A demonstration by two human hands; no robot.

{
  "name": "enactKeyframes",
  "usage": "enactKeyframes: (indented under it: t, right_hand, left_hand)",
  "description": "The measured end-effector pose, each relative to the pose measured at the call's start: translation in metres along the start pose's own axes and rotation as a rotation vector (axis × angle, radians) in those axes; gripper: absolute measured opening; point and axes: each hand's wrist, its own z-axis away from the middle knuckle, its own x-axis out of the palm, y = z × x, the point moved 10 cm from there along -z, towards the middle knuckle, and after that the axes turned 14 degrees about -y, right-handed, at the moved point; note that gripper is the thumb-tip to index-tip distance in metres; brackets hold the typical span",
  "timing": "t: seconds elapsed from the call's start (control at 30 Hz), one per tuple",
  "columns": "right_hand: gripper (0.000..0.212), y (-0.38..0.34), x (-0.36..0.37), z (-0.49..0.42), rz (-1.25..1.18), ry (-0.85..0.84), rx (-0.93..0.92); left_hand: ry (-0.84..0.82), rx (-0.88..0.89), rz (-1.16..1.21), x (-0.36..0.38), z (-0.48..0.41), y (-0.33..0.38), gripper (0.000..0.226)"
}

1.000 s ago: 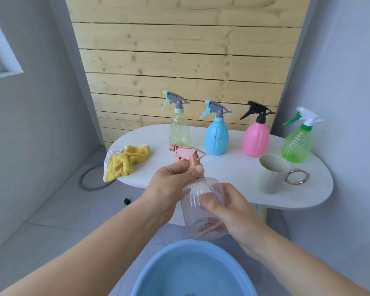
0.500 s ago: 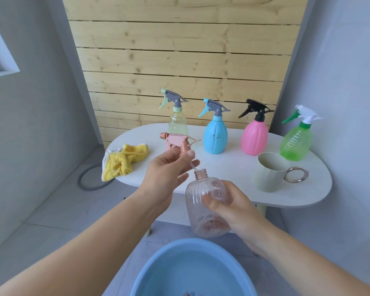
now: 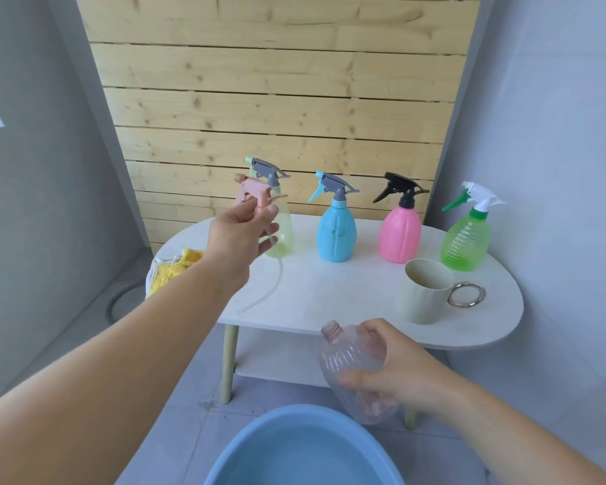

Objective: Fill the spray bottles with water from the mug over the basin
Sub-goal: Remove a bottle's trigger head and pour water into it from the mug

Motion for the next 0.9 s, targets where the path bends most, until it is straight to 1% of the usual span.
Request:
enactKeyframes:
  t: [0.1, 0.13, 0.2, 0.33, 0.4, 0.6, 0.7, 0.73, 0.83, 0.87, 0.9]
  right_hand:
    - [0.08, -0.006, -0.014, -0.002, -0.137, 0.134, -0.078]
    - [0.083, -0.01, -0.018, -0.003, -0.161, 0.181, -0.109]
    - [0.081, -0.017, -0.025, -0.004, -0.194, 0.241, -0.171]
    - [0.076, -0.018, -0.028, -0.008, -0.266, 0.269, -0.242]
    - [0.075, -0.014, -0.028, -0.011, -0.285, 0.273, -0.245]
    - [0.072, -0.006, -0.033, -0.015, -0.303, 0.271, -0.265]
    - [0.07, -0.004, -0.036, -0.017, -0.296, 0.28, -0.268]
    - [0.07, -0.005, -0.036, -0.017, -0.29, 0.284, -0.271]
    - [0.074, -0.004, -0.037, -0.017, -0.27, 0.297, -0.277]
    - [0.074, -0.003, -0.037, -0.016, -0.262, 0.298, -0.275]
    - [0.073, -0.003, -0.037, -0.015, -0.259, 0.297, -0.274]
  left_hand:
    - [-0.09, -0.083, -0.189, 0.012, -0.005, -0.016, 0.032]
    - [-0.117, -0.11, -0.299, 0.015, -0.006, -0.024, 0.03]
    - [-0.183, -0.163, -0.509, 0.022, -0.008, -0.045, 0.023]
    - [-0.341, -0.234, -0.766, 0.035, -0.019, -0.086, 0.019]
    - [-0.37, -0.225, -0.857, 0.039, -0.025, -0.096, 0.02]
    - [-0.39, -0.157, -1.033, 0.047, -0.034, -0.114, 0.011]
    - [-0.352, -0.163, -1.073, 0.039, -0.035, -0.122, 0.013]
    - [-0.338, -0.165, -1.074, 0.037, -0.033, -0.122, 0.017]
    - [-0.293, -0.168, -1.105, 0.032, -0.028, -0.116, 0.049]
    - [-0.273, -0.135, -1.112, 0.033, -0.024, -0.107, 0.053]
    - [-0.258, -0.086, -1.09, 0.036, -0.018, -0.097, 0.049]
